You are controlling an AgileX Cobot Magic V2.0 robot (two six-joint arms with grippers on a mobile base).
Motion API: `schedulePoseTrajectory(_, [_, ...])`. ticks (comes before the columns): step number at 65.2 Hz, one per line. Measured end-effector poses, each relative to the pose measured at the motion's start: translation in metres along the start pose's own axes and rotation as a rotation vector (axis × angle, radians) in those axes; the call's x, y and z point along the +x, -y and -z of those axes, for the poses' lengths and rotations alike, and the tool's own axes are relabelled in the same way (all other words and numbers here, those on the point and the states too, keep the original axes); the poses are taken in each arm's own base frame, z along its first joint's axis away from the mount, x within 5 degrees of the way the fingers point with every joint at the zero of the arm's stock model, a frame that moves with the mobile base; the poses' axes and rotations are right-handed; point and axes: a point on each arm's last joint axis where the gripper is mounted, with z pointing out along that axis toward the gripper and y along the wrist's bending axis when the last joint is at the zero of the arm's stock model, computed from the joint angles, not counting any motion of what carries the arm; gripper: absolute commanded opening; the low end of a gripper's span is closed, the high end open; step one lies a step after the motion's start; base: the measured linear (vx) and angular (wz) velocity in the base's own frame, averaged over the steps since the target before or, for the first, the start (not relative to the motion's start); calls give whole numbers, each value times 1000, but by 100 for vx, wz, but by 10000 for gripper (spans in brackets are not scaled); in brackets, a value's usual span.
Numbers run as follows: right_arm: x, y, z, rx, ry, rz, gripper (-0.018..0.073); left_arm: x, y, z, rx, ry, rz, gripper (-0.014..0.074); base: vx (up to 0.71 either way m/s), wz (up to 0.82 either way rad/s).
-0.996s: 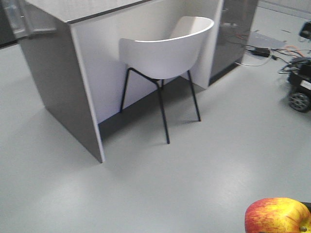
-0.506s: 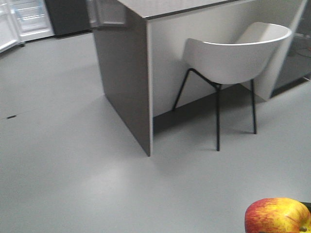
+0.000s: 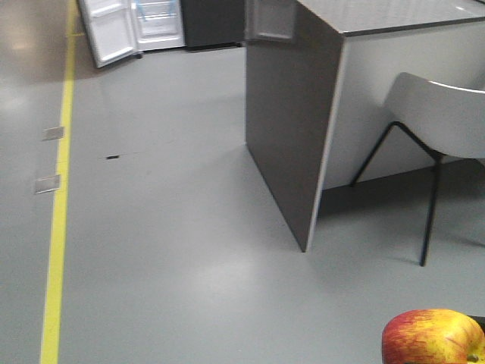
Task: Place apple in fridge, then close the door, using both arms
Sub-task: 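Drive the base away from the counter holding the apple in the right gripper, then drive toward the open white refrigerator carrying the apple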
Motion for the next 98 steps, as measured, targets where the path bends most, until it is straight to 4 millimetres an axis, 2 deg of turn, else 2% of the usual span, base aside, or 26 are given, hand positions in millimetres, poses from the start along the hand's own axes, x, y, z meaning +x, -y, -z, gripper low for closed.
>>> schedulePoseTrajectory(58, [0,0,0,-1,-2,0,336,0,0,0,0,0,0,-6,7,35])
schedulePoseTrajectory(98, [0,0,0,-1,-3,0,336,0,0,0,0,0,0,-6,10,9])
